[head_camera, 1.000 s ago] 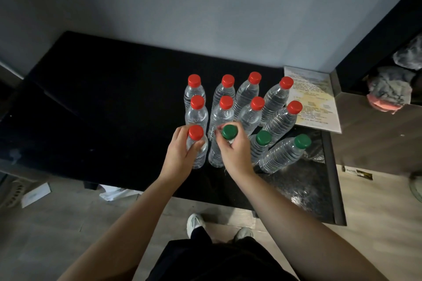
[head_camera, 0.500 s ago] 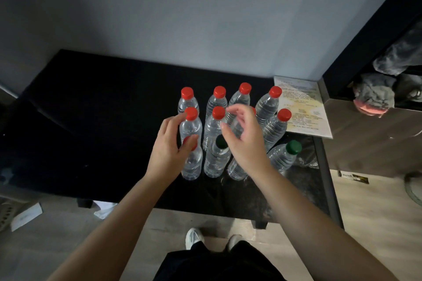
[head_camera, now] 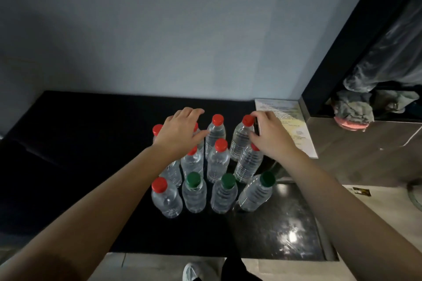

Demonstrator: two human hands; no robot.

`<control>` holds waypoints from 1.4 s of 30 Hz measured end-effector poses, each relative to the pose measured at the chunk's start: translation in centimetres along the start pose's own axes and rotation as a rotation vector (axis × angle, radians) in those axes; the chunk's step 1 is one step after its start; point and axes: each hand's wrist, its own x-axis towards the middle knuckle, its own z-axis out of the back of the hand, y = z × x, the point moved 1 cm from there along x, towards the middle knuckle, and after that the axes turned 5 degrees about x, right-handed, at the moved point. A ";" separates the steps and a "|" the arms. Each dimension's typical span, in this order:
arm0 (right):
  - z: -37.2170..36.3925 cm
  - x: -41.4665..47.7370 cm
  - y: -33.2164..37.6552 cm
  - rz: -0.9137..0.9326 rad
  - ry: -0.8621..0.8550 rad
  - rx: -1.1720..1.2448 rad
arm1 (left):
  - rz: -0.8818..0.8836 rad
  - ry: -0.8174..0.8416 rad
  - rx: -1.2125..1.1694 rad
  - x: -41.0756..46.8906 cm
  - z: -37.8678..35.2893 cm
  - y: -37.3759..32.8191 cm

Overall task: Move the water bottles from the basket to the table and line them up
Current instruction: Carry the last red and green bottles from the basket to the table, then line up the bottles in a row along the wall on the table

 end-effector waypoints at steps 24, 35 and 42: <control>-0.7 9.4 -5.0 0.355 0.465 -0.030 | -0.074 0.387 0.117 9.8 -4.4 -1.9; 2.1 15.1 -7.2 0.177 0.246 0.197 | -0.062 0.296 -0.092 18.3 -4.6 -1.4; 1.9 19.7 -9.6 0.119 0.087 0.229 | -0.106 0.192 -0.082 24.5 -5.5 -1.6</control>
